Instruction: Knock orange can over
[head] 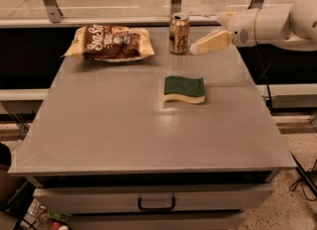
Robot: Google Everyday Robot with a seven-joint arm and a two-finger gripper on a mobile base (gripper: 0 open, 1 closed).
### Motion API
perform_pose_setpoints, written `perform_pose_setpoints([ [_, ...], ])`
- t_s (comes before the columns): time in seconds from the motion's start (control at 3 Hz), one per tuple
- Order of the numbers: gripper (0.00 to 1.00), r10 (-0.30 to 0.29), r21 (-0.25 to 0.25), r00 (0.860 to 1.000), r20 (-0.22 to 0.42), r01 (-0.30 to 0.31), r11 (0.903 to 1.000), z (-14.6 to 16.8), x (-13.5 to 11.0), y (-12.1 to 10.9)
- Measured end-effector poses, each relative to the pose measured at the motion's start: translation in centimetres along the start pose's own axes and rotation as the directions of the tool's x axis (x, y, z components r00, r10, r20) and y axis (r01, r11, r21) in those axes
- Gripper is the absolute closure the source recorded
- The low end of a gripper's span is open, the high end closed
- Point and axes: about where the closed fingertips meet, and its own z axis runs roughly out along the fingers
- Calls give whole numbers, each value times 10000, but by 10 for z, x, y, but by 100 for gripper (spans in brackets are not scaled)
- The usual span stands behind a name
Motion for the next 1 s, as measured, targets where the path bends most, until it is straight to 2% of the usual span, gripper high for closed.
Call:
perform_pose_setpoints([
  [0.33,0,149,-70,9986,512,-145,9999,20,2,3],
  [1.0,0,-326,-58,9904,1344,337,9994,53,8,-15],
])
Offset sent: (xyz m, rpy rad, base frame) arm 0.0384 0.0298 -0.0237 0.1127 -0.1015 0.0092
